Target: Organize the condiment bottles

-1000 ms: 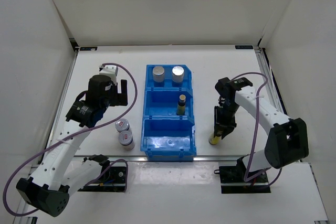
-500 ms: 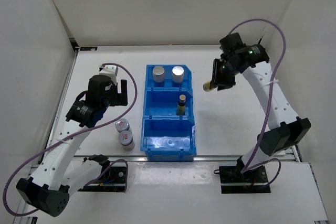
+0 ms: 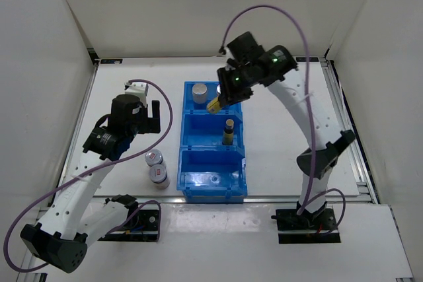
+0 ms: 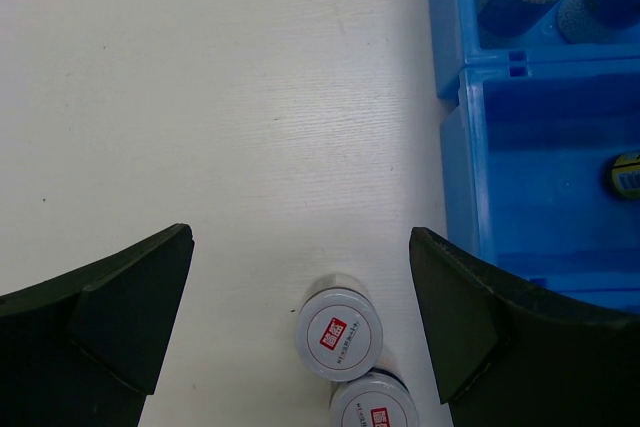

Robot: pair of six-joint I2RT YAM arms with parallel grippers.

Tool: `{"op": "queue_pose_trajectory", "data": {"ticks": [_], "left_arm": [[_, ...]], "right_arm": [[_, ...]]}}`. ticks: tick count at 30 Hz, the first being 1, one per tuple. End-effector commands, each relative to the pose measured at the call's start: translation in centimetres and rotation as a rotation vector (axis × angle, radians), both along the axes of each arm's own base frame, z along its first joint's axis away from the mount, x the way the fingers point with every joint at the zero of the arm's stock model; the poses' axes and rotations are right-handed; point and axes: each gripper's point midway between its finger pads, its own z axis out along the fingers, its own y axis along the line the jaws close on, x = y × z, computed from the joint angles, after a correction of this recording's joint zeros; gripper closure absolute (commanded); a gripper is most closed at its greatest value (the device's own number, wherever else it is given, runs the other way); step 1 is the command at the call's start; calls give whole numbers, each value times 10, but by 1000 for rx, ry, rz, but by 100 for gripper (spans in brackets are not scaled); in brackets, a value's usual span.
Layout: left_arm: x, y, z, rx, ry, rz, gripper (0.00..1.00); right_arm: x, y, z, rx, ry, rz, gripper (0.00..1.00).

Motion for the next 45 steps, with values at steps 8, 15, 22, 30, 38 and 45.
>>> {"op": "queue_pose_trajectory", "data": {"ticks": [8, 15, 22, 30, 38, 45], "left_arm": [[-2, 6, 13, 1, -33, 23, 0], [-4, 9, 14, 17, -26, 26, 0], [-11, 10, 7, 1, 11, 46, 0], [-19, 6, -11, -38, 76, 56, 0], [-33, -4, -37, -78, 163, 15, 0], [-41, -16, -58, -132, 237, -7, 0]], "right_arm": [[-51, 25, -75, -286, 200, 203, 100], [-32, 31, -122, -408, 211, 212, 100], [-26, 31, -170, -580, 203, 240, 100], [-25, 25, -182, -625, 213, 236, 82], [-14, 34, -133, -521, 87, 207, 2], [-11, 41, -25, -259, -136, 147, 0]]}}
